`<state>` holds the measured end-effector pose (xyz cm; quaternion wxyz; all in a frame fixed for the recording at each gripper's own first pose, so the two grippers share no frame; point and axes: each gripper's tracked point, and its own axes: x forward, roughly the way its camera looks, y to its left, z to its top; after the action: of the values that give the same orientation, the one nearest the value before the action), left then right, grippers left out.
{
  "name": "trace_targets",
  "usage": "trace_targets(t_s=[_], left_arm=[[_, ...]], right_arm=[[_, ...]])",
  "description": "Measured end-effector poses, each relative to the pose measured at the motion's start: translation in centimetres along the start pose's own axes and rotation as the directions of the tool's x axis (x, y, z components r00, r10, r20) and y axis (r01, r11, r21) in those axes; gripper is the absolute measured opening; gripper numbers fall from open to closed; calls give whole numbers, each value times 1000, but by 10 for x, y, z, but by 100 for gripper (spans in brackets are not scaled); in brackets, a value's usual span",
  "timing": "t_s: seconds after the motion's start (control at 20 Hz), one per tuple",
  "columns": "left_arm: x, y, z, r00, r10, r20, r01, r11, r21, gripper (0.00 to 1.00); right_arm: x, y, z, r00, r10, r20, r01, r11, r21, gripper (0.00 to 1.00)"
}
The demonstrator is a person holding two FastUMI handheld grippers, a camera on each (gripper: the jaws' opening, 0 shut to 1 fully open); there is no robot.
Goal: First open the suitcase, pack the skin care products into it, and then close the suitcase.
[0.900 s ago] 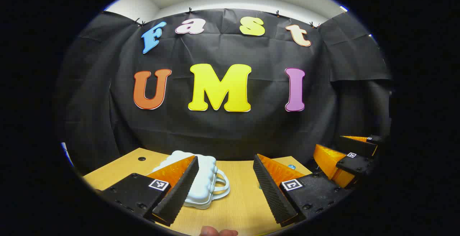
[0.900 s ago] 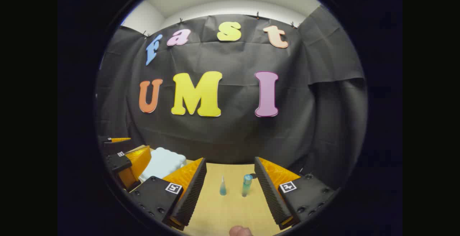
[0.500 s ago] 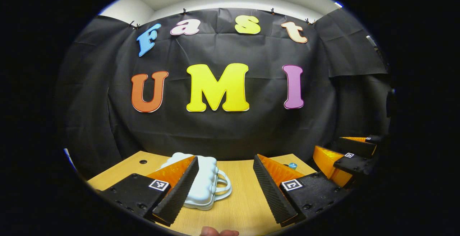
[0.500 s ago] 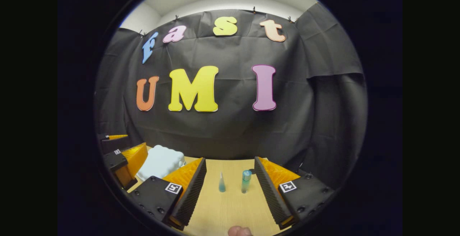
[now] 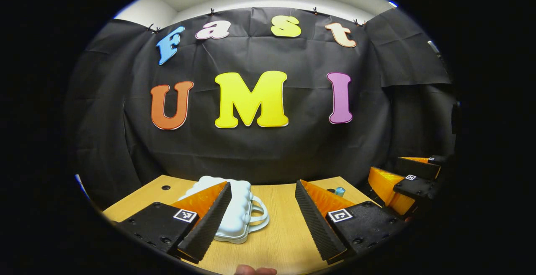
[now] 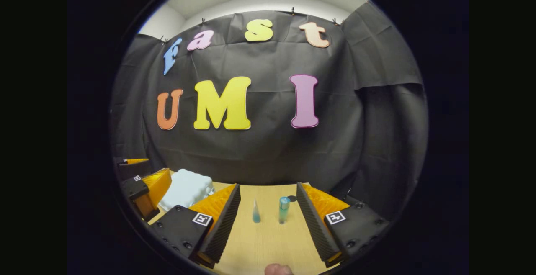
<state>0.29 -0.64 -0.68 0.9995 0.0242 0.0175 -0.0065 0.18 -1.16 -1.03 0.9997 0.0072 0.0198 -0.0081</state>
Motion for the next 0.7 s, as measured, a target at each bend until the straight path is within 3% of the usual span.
trace_targets(t_s=[0.25,0.5,0.7], left_arm=[[2,7,-4,1000,28,-13,-27,999,20,98],[7,2,-7,1000,7,-27,-6,1000,13,98],[17,-2,-18,998,-20,-55,24,997,68,98]], right_arm=[[-1,5,-1,1000,13,-4,-13,1000,-19,80],[2,1,-5,1000,3,-17,-3,1000,-22,80],[6,-5,-10,999,5,-34,-6,999,-35,80]])
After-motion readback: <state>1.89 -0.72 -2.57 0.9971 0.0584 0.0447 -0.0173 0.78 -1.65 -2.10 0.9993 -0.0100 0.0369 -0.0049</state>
